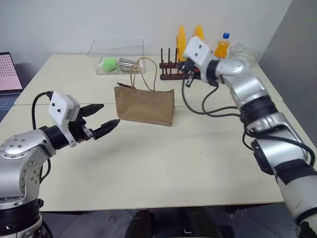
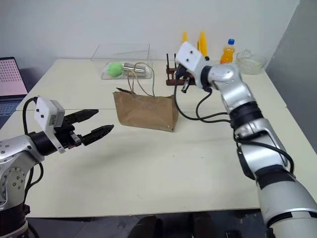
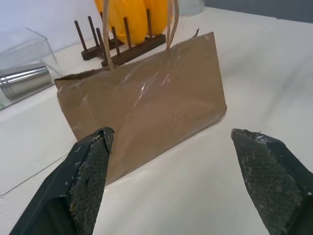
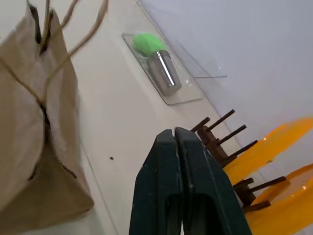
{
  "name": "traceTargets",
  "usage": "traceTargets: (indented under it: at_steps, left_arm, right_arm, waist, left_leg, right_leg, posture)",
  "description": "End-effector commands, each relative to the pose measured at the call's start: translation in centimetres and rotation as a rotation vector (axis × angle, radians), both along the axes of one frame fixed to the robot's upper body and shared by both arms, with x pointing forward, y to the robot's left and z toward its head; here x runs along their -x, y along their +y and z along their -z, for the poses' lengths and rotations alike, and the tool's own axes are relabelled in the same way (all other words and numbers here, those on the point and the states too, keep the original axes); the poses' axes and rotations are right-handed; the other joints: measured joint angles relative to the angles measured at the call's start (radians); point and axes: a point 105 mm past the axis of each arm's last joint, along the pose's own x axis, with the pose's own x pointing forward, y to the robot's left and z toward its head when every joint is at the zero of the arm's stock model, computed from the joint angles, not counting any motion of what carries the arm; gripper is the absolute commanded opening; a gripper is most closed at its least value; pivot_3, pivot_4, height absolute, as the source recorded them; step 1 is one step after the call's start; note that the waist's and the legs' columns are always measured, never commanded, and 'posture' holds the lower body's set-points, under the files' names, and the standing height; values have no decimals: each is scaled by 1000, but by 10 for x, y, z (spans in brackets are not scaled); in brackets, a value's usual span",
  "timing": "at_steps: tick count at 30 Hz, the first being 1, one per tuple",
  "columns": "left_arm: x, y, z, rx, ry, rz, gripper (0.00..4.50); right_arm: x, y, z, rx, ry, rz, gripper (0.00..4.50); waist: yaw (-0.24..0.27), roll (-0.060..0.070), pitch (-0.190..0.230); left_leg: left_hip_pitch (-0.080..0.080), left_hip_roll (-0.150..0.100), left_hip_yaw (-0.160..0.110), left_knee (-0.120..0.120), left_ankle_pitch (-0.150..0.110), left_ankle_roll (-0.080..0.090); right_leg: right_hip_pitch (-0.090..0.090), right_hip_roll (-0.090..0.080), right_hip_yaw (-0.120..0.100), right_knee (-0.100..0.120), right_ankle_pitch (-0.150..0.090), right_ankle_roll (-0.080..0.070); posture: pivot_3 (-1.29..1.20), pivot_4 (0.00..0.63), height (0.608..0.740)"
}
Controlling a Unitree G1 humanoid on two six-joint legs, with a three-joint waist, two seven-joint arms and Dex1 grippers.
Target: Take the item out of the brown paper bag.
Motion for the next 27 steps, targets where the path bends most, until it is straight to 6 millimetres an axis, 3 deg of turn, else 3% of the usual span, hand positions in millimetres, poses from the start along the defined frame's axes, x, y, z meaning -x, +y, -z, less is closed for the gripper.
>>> traceTargets:
  at_steps: [1, 6, 11, 18, 27]
  left_arm:
    - [9, -9, -10, -53, -38, 56, 4078]
    - [13, -14, -5, -93, -9, 95, 4078]
    - [20, -10, 2, -129, 28, 114, 4078]
    - [22, -4, 14, -191, 56, 135, 4078]
    - [35, -7, 25, -251, 152, 267, 4078]
  right_arm:
    - [-4, 16, -11, 60, -84, 3, 61]
    - [-9, 26, 4, 172, -124, 47, 61]
    - [7, 38, 20, 187, -1, -115, 61]
    - [23, 35, 40, 231, 97, -268, 61]
    - [54, 33, 42, 235, 158, -483, 61]
  waist:
    - [0, 0, 0]
    - [3, 1, 0]
    - [1, 1, 1]
    - [1, 2, 1]
    - [2, 2, 1]
  left_leg:
    - [-1, 0, 0, 0, 0, -1]
    - [-1, -1, 0, 0, 1, -3]
    - [0, -1, -1, 0, 0, 0]
    - [0, -1, -1, -1, -1, 1]
    - [0, -1, -2, -1, -1, 1]
  right_leg:
    - [-1, 0, 0, 0, 0, 0]
    - [0, -1, 0, -1, 0, 0]
    - [0, 0, 0, 0, 0, 0]
    - [0, 0, 0, 0, 0, 0]
    - [0, 0, -1, 0, 0, 0]
  posture:
    - [0, 150, 740]
    - [0, 150, 740]
    - [0, 150, 740]
    - [0, 150, 740]
    - [0, 150, 740]
